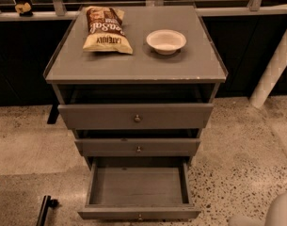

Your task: Close bottom drawer

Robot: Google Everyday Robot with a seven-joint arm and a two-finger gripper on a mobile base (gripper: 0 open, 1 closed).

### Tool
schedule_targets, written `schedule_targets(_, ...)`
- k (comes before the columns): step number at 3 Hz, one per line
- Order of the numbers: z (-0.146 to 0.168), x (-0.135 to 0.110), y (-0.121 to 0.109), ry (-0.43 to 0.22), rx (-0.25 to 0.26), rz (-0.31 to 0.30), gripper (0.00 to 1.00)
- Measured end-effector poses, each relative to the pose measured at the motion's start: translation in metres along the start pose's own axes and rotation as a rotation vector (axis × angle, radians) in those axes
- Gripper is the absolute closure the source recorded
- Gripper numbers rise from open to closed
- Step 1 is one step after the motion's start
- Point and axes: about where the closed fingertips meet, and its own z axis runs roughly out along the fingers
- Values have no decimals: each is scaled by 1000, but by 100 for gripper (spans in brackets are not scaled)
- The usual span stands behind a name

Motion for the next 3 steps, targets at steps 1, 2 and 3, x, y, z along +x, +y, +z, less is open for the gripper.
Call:
schedule_targets(1, 23, -1, -28, -121, -119, -72, 0)
schedule_targets(2, 23, -1, -29, -120, -116, -72, 0)
schedule_targets(3, 26, -8, -30, -119, -108, -91, 0)
